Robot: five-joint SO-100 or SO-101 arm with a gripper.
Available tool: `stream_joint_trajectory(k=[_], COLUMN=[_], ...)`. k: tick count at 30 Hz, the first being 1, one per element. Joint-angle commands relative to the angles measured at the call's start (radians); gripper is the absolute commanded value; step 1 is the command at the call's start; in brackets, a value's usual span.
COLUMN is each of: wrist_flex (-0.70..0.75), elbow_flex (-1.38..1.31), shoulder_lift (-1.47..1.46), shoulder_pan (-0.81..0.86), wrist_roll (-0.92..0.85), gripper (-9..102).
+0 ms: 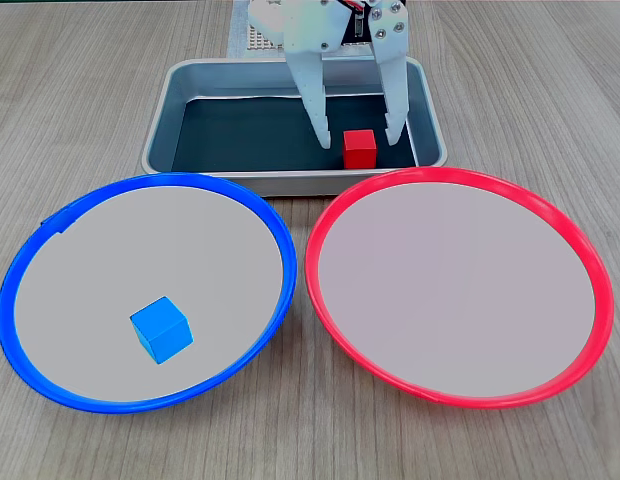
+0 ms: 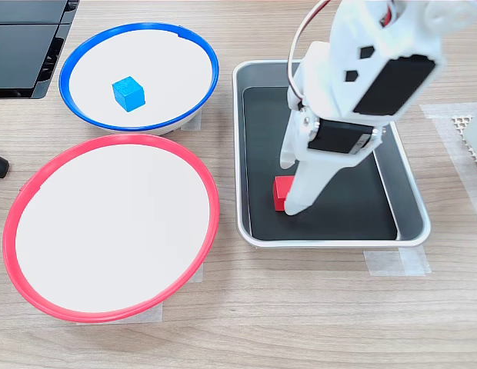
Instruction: Move two blocks tray to matching dishes
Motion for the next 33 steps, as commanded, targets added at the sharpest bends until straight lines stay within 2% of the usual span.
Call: stream_joint_trajectory(k=[1,6,11,15,19,23,26,28,33], wrist_flex=[-0.009,0.035,0.202,0.195,0.158,0.011,-0.084,-0.112,-0.129], elbow_flex=[-0.005,-0.048,-0.388,-0.727,-0.91,-0.87,-0.796,-0.765,-0.732], shoulder_lift=[-0.011,-0.005,-0.023,-0.184,-0.391,-0.503,-0.517,-0.517,-0.471], shoulder_pan=[-0.017,-0.023,-0.075,-0.086,-0.087,-0.078,-0.072,-0.072,-0.072], wrist_roll=[-0.002,0.021,0.236,0.463,0.523,0.497,0.474,0.465,0.479], gripper=[3,0,0,0,0,1,8,18,22])
